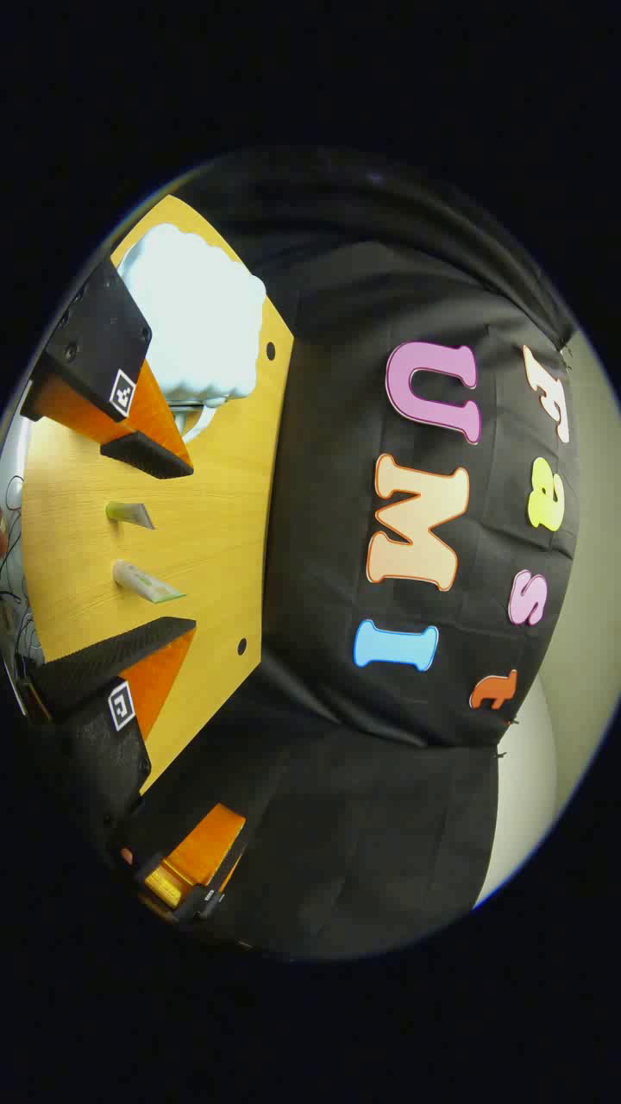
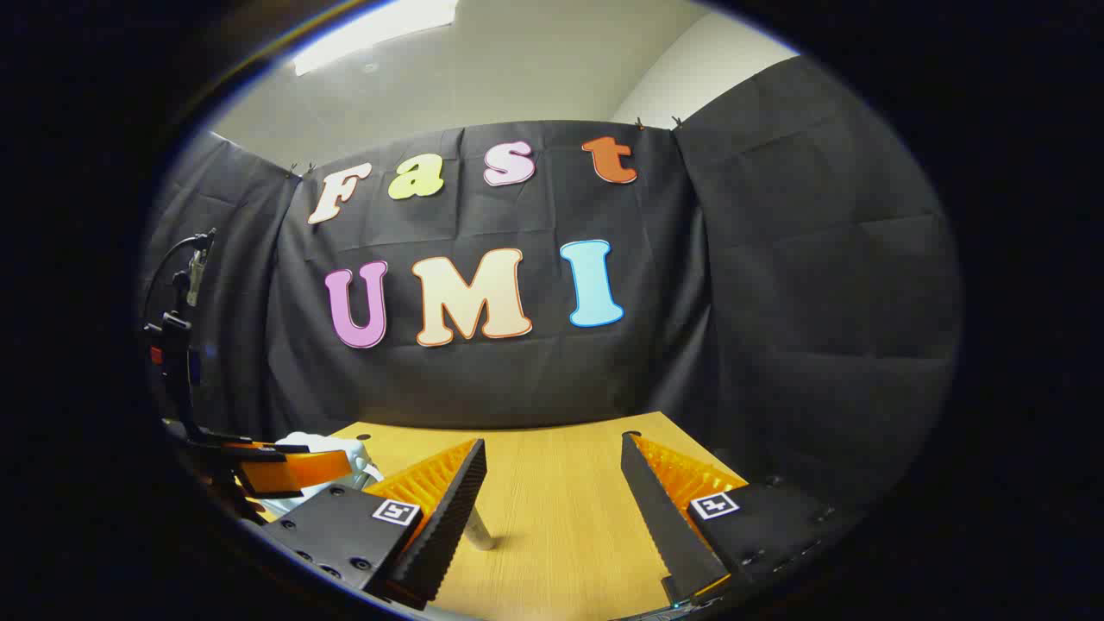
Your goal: First open the suitcase, pack the skin care products into it, and then close the suitcase.
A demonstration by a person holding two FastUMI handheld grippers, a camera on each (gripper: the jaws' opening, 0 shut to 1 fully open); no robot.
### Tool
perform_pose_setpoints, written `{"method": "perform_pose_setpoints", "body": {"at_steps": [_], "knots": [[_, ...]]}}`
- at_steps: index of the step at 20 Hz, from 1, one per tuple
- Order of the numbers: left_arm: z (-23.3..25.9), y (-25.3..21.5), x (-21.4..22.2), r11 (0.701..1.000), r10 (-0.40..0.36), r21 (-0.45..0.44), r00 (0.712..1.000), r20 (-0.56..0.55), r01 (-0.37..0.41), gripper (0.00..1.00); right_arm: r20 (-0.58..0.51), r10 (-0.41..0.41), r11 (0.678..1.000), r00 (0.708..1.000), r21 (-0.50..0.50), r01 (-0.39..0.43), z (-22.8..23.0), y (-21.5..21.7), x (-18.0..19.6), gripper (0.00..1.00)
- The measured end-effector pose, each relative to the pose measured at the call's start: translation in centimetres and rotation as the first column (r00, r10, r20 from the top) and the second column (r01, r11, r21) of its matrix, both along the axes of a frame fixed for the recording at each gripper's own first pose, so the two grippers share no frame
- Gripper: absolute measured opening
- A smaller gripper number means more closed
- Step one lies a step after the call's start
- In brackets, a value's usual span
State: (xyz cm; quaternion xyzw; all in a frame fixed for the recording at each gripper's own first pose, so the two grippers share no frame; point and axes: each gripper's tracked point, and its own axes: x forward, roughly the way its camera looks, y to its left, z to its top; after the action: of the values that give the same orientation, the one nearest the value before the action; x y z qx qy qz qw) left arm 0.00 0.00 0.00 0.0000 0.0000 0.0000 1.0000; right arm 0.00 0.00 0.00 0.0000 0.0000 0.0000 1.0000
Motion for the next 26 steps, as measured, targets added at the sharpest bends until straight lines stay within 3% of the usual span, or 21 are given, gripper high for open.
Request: {"method": "perform_pose_setpoints", "body": {"at_steps": [9,17,21,24,26], "knots": [[-0.2,3.3,1.9,0.995,0.077,-0.057,0.994,-0.074,-0.082,0.95,0.005,0.028,1.000,1.000,0.012,-0.028,-0.1,0.4,1.5,0.98],[2.3,7.4,6.3,0.985,0.111,-0.114,0.977,-0.183,-0.133,0.95,-0.025,0.031,0.999,0.999,0.027,-0.031,-1.0,-0.7,2.8,0.98],[2.1,9.8,9.4,0.972,0.116,-0.160,0.942,-0.314,-0.173,0.95,-0.058,0.017,0.999,0.998,0.036,-0.015,-1.8,-1.5,3.1,0.98],[0.9,12.2,11.1,0.946,0.144,-0.202,0.890,-0.432,-0.252,0.95,-0.068,0.004,0.999,0.998,0.039,-0.001,-2.3,-2.1,3.4,0.98],[-0.2,12.4,11.9,0.928,0.116,-0.253,0.858,-0.501,-0.273,0.95,-0.086,-0.010,0.999,0.996,0.029,0.013,-3.0,-2.7,3.3,0.98]]}}
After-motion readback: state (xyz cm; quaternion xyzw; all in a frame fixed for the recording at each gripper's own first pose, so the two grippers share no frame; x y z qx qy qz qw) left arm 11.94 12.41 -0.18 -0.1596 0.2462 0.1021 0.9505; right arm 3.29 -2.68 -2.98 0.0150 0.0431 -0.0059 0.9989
